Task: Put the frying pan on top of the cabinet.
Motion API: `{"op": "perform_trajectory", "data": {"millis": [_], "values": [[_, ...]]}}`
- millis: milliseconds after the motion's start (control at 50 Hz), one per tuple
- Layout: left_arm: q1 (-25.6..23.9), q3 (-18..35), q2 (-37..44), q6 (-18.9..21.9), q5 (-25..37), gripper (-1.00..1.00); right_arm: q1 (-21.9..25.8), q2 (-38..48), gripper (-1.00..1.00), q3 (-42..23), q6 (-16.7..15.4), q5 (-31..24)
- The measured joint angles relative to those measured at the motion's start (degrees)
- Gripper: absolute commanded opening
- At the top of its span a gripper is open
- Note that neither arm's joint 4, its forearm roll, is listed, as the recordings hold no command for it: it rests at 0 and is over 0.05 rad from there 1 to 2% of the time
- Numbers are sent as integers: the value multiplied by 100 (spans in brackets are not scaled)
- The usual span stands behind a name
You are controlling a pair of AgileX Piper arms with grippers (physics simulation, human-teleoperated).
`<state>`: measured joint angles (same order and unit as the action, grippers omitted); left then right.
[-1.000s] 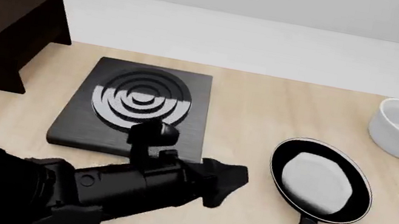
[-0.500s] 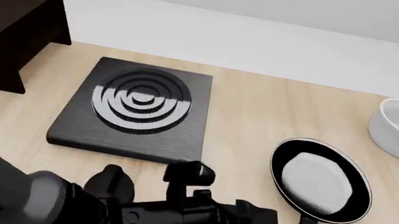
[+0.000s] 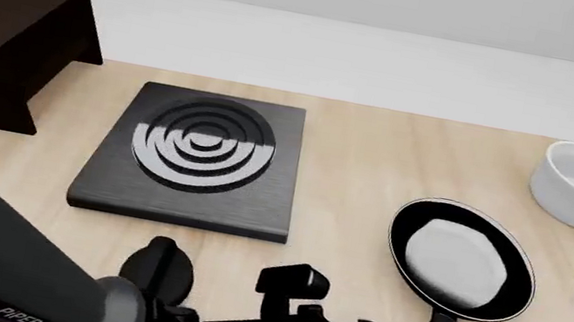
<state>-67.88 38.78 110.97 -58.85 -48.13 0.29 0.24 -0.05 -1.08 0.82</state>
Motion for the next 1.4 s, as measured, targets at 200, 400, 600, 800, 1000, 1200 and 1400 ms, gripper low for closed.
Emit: {"op": "perform_trajectory", "data": {"millis": [200,400,600,800,1000,1200,1400], "values": [[-114,121,159,-108,-61,100,-10,2,100,1,32,9],[-209,295,361,-164,-61,100,-27,9,100,-3,76,18],[-243,489,594,-203,-36,100,-44,11,100,0,116,31],[-265,680,825,-244,-19,100,-60,35,100,0,153,58],[-315,850,1011,-285,-11,100,-79,66,100,1,199,85],[-352,977,1103,-71,-22,100,-92,94,100,1,243,106],[-388,1072,1192,215,-83,100,-88,106,100,3,291,113]]}}
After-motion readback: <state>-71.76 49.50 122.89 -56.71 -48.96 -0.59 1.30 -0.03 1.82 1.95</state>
